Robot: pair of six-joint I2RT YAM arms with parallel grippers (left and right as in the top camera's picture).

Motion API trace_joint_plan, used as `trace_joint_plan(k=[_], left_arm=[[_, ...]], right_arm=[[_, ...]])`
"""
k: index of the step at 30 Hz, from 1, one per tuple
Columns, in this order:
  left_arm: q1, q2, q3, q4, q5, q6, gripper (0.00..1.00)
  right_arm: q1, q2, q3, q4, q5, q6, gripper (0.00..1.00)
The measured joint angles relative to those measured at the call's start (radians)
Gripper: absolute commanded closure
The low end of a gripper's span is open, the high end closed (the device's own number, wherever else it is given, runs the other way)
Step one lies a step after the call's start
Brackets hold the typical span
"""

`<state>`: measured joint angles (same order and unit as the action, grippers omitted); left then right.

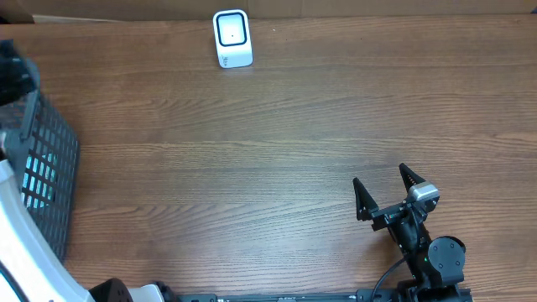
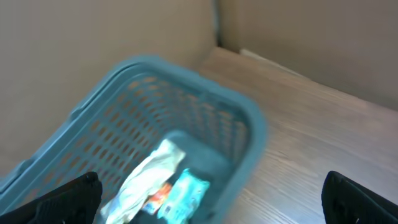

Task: Scan the item barcode
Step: 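Grasp the clear plastic pouch in the basket with the left gripper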

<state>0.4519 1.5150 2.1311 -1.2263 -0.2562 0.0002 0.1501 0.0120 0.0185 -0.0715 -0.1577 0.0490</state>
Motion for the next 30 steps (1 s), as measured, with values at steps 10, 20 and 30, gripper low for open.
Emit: trace_joint_plan(k=[10,20,30], left_arm=[[0.231,0.105,-0.032,-0.121,-0.048,-0.179,0.00],[0.236,0.131,-0.338,-0.031,-0.212,-0.238,0.00],[0.253,0.132,-0.457,0.123,-0.268,-0.126,0.00]], right_arm=[[0.000,0.000,0.000,0.000,0.000,0.000,0.00],[0.000,0.000,0.000,-0.001,0.000,0.000,0.00],[0.000,0.000,0.000,0.000,0.000,0.000,0.00]])
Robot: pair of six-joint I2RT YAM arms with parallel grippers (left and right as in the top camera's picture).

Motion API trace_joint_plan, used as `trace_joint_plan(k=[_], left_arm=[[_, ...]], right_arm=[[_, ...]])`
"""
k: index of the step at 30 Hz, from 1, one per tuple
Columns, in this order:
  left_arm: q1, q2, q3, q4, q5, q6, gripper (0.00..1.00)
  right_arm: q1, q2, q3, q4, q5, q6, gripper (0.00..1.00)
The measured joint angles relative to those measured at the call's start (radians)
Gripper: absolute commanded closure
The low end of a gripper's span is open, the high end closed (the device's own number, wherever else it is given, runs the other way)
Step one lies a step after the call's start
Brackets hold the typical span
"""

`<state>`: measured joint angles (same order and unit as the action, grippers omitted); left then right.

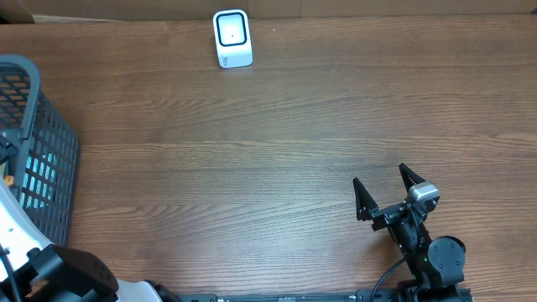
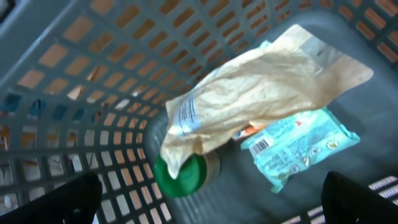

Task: Scan the item barcode
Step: 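Grasp the clear plastic pouch in the basket with the left gripper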

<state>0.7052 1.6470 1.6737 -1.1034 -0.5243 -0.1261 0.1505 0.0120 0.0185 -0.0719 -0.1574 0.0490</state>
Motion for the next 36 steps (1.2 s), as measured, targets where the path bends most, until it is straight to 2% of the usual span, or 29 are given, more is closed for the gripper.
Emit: trace_joint_plan(k=[6,11,17,23,30,36], left_arm=[[0.101,0.020,0.000,0.024,0.150,0.163,0.00],[0.176,0.079,-0.008,0.027,0.249,0.246,0.10],[0.183,0.153,-0.012,0.040,0.322,0.336,0.07],[0.178,0.251,-0.014,0.073,0.281,0.354,0.09],[0.178,0.265,-0.018,0.150,0.227,0.359,0.06],[0.178,0.303,-0.018,0.154,0.220,0.366,0.10]], right_arm=[[0.000,0.000,0.000,0.000,0.000,0.000,0.00],[0.000,0.000,0.000,0.000,0.000,0.000,0.00],[0.000,0.000,0.000,0.000,0.000,0.000,0.00],[0.000,0.000,0.000,0.000,0.000,0.000,0.00],[0.000,0.000,0.000,0.000,0.000,0.000,0.00],[0.000,0.000,0.000,0.000,0.000,0.000,0.00]])
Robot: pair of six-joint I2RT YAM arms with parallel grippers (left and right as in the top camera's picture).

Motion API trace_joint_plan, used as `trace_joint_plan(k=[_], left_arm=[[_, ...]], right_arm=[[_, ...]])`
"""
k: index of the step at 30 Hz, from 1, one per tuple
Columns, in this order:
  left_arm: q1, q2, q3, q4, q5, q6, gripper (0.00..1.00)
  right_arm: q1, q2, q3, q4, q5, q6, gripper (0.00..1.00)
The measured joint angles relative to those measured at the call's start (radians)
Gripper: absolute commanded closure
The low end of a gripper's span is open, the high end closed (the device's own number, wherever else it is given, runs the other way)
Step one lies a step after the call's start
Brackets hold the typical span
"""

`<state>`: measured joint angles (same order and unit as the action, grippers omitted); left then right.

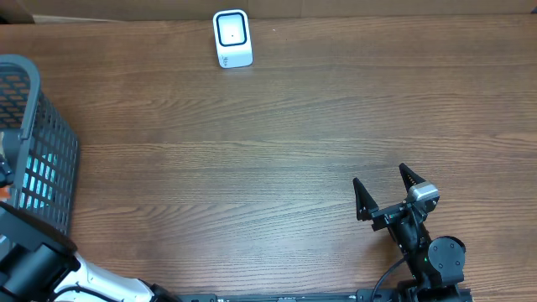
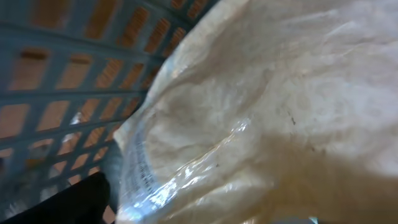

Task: Scan the item barcode
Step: 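Grasp the clear plastic pouch in the basket with the left gripper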

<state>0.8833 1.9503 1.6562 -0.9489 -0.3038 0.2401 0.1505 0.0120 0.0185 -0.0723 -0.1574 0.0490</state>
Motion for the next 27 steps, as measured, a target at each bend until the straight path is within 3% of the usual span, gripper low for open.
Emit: trace_joint_plan(k=[3,13,16,17,19,27], left_arm=[[0.000,0.034,0.000,0.008,-0.005,0.000,0.11],[0.000,0.068,0.000,0.104,-0.034,0.023,0.38],[0.000,0.068,0.000,0.114,-0.042,0.025,0.60],[0.000,0.069,0.000,0.114,-0.043,0.027,0.82],[0.000,0.070,0.000,0.120,-0.046,0.024,0.96],[-0.011,0.077,0.008,0.099,-0.093,0.024,0.96]], right_arm=[[0.000,0.000,0.000,0.000,0.000,0.000,0.00],[0.000,0.000,0.000,0.001,0.000,0.000,0.00],[0.000,0.000,0.000,0.001,0.000,0.000,0.00],[0.000,0.000,0.000,0.001,0.000,0.000,0.00],[0.000,0.000,0.000,0.001,0.000,0.000,0.00],[0.000,0.000,0.000,0.001,0.000,0.000,0.00]])
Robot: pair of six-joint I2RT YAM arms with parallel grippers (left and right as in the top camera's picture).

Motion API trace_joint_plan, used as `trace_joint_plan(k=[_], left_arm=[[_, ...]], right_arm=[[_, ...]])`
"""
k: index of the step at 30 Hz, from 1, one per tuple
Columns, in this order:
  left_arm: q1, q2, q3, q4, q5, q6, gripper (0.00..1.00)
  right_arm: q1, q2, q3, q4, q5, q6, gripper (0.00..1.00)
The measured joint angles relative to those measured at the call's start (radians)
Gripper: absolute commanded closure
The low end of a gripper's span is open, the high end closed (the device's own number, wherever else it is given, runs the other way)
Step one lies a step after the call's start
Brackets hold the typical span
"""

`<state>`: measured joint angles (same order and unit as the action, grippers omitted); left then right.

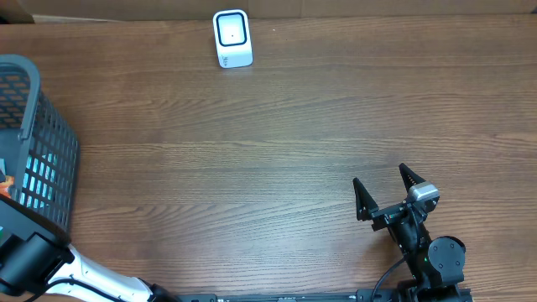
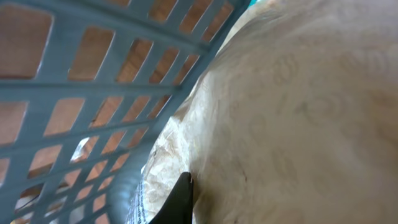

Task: Scan the item barcode
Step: 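Grasp the clear plastic pouch in the basket with the left gripper, then carry the pouch out and release it on the table center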

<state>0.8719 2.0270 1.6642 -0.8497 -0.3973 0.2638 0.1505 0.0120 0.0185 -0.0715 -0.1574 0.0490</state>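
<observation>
A crumpled beige plastic bag (image 2: 292,106) fills the left wrist view, lying inside the grey-blue mesh basket (image 2: 93,81). My left gripper (image 2: 208,208) is down in the basket and closed in on the bag. One black fingertip (image 2: 181,194) presses into a fold of it; the other is hidden behind the bag. Overhead, the basket (image 1: 38,143) stands at the table's left edge, and the white barcode scanner (image 1: 232,38) stands at the far edge. My right gripper (image 1: 382,189) rests open near the front right, holding nothing.
The left arm (image 1: 33,264) reaches up from the front left corner into the basket. The basket's lattice wall (image 2: 74,137) rises close on the gripper's left. Brown wooden tabletop (image 1: 277,143) lies between basket, scanner and right arm.
My left gripper has closed in on the beige bag: its left finger stood wide at the frame's edge and now presses against the bag near the middle. The right arm has not moved.
My left gripper was open above the basket, which held a beige bag, a teal packet and other items. Then it was lower inside the basket, over them. Then it was open right on the beige bag, and now it grips the bag.
</observation>
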Motion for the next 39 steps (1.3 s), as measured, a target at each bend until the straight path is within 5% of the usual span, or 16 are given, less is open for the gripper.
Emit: trace_joint_plan(k=[9,17,30,39], left_arm=[[-0.081,-0.046,0.212,-0.091,-0.092,-0.168,0.96],[-0.180,-0.311,0.270,-0.098,-0.014,-0.240,0.96],[-0.498,-0.678,0.281,-0.185,0.426,-0.373,0.96],[-0.673,-0.613,0.280,-0.413,0.726,-0.518,0.96]], right_arm=[[0.000,0.000,0.000,0.000,0.000,0.000,0.00],[0.000,0.000,0.000,0.000,0.000,0.000,0.00],[0.000,0.000,0.000,0.000,0.000,0.000,0.00],[0.000,0.000,0.000,0.000,0.000,0.000,0.00]])
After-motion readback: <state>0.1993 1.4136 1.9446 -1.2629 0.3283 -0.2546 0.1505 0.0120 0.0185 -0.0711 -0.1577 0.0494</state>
